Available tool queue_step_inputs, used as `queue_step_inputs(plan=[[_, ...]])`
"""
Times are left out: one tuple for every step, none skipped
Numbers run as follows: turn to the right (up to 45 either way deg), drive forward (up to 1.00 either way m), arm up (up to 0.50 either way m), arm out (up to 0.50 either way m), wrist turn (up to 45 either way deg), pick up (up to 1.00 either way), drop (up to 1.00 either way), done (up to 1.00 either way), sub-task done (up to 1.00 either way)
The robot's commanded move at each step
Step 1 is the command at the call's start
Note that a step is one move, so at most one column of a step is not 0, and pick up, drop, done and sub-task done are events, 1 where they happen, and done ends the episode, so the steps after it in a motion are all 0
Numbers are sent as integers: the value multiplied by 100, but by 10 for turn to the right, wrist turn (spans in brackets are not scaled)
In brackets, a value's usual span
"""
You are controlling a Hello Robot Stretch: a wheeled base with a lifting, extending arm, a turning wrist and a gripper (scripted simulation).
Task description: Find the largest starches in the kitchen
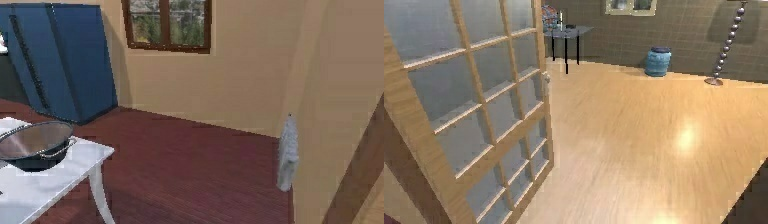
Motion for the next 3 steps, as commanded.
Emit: queue_step_inputs(plan=[[0,30,0,0,0,0,0,0,0],[-120,0,0,0,0,0,0,0,0],[0,100,0,0,0,0,0,0,0]])
